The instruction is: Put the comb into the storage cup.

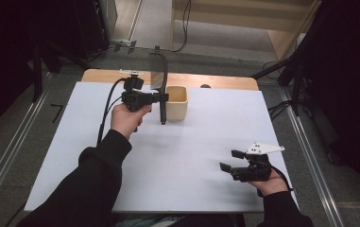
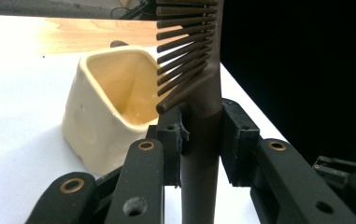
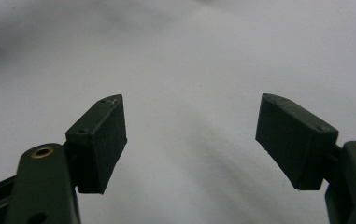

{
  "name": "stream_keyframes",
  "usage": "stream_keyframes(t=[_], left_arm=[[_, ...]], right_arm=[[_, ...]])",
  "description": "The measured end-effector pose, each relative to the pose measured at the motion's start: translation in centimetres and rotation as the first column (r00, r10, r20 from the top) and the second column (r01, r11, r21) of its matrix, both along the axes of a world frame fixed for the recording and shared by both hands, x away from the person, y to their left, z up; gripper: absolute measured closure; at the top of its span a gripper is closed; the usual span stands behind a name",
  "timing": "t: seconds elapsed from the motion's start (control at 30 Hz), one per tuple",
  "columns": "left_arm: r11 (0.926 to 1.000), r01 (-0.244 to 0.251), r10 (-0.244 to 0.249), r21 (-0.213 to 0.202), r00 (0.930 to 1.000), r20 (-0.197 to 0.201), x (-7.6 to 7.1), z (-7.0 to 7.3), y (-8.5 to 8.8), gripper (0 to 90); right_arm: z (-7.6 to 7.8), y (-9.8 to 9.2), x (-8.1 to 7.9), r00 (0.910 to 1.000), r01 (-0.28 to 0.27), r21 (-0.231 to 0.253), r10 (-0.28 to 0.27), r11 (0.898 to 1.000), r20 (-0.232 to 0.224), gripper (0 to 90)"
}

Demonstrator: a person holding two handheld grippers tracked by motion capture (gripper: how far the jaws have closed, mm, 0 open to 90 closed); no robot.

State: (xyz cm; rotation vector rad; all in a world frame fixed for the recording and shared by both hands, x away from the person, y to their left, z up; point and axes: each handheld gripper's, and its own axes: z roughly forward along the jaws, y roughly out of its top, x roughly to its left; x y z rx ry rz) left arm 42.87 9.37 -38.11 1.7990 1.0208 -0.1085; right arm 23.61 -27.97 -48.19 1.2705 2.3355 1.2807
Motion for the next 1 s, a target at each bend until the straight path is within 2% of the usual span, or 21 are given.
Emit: stream_keyframes(t=[0.17, 0.4, 0.7, 0.8, 1.0], left_arm=[[0.9999, 0.006, -0.006, -0.016, 0.9999, -0.015, 0.7, 0.8, -0.2, 72.4], [1.0, 0.004, -0.004, 0.007, 1.0, 0.007, 1.5, 2.0, -0.6, 72.4], [0.9999, -0.013, 0.013, -0.006, 0.9999, 0.007, 2.7, 2.4, -1.2, 72.4], [0.9998, -0.014, 0.014, 0.017, 0.9998, 0.017, 3.1, 2.6, -1.5, 72.4], [0.9988, -0.03, 0.029, 0.039, 0.9992, 0.028, 4.1, 2.6, -2.2, 72.4]], right_arm=[[0.0, 0.0, 0.0, 1.0, -0.003, 0.001, 0.003, 1.0, 0.001, 22.8], [0.1, 0.0, 0.0, 1.0, -0.009, 0.004, 0.009, 1.0, 0.002, 22.8], [0.1, 0.1, -0.1, 1.0, -0.01, 0.005, 0.01, 1.0, 0.001, 22.8], [0.1, 0.1, 0.0, 0.9999, -0.014, 0.003, 0.014, 1.0, 0.005, 22.8], [0.1, 0.2, 0.0, 0.9998, -0.018, 0.005, 0.018, 1.0, 0.007, 22.8]])
